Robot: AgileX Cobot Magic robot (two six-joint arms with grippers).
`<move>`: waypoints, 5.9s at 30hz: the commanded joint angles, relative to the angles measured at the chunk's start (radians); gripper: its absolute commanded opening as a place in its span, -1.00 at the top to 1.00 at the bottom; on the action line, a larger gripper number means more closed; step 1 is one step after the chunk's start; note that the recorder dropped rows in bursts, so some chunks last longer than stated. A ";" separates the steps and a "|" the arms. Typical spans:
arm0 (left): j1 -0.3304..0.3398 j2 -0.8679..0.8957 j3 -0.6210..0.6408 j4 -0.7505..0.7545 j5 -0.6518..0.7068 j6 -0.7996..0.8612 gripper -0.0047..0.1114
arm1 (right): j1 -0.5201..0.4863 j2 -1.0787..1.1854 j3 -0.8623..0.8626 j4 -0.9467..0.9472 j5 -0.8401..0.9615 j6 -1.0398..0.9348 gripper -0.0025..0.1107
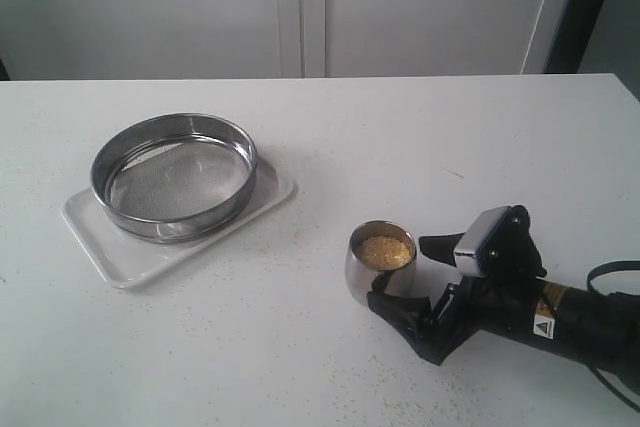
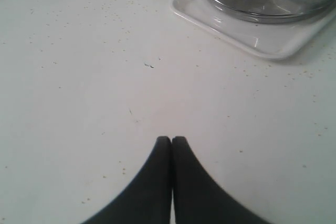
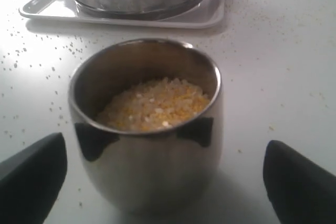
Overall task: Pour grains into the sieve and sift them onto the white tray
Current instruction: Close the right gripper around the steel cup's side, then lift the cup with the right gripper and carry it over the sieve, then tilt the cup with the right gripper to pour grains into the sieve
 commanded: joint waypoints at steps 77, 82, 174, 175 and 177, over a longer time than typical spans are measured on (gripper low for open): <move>0.001 -0.004 0.008 0.000 0.007 -0.010 0.92 | 0.081 0.128 -0.178 0.019 -0.012 0.070 0.96; 0.001 -0.004 0.008 0.000 0.007 -0.010 0.92 | 0.081 0.094 -0.178 0.036 -0.012 0.089 0.96; 0.001 -0.004 0.008 0.000 0.007 -0.010 0.92 | 0.551 0.079 -1.087 0.253 0.922 0.735 0.96; 0.001 -0.004 0.008 0.000 0.007 -0.010 0.92 | 0.551 0.084 -1.098 0.253 0.929 0.735 0.96; 0.001 -0.004 0.008 0.000 0.007 -0.010 0.92 | 0.551 0.098 -1.116 0.232 0.941 0.738 0.96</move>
